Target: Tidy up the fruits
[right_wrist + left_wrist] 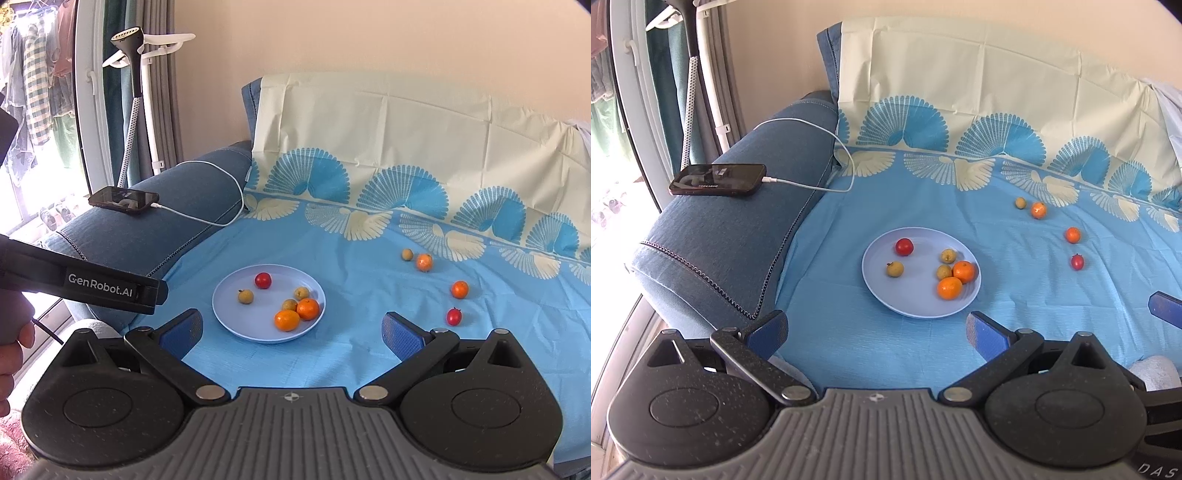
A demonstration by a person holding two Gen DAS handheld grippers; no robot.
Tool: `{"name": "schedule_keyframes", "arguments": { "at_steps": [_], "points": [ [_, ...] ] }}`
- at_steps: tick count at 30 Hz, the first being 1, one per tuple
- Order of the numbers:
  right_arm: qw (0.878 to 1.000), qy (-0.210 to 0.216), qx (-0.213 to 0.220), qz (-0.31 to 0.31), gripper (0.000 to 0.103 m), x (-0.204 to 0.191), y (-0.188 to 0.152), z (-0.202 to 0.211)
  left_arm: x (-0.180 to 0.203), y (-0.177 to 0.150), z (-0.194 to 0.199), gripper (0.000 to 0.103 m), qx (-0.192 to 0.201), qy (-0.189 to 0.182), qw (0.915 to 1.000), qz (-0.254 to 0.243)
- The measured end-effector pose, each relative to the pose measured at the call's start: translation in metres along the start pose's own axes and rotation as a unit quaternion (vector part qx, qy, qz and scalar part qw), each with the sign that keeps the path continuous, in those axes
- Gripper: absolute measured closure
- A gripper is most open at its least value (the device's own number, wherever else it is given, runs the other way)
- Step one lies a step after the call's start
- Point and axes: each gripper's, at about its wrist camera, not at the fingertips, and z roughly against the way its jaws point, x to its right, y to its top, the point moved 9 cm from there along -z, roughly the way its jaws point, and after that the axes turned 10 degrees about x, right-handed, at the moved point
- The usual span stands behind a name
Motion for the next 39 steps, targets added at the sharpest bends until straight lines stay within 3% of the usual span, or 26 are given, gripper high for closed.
{"name": "schedule_keyframes", "arguments": {
  "at_steps": [18, 39],
  "points": [
    [1.000, 0.003, 0.003, 0.004, 0.001, -0.001, 0.000, 0.003, -0.001, -0.001, 0.000, 0.001, -0.003, 0.000, 1.0000, 0.003],
    [1.000, 0.009, -0.026, -0.013, 0.001, 0.005, -0.014, -0.012, 0.001, -0.012, -0.025, 0.001, -0.035, 0.002, 0.9994, -0.003]
  ]
}}
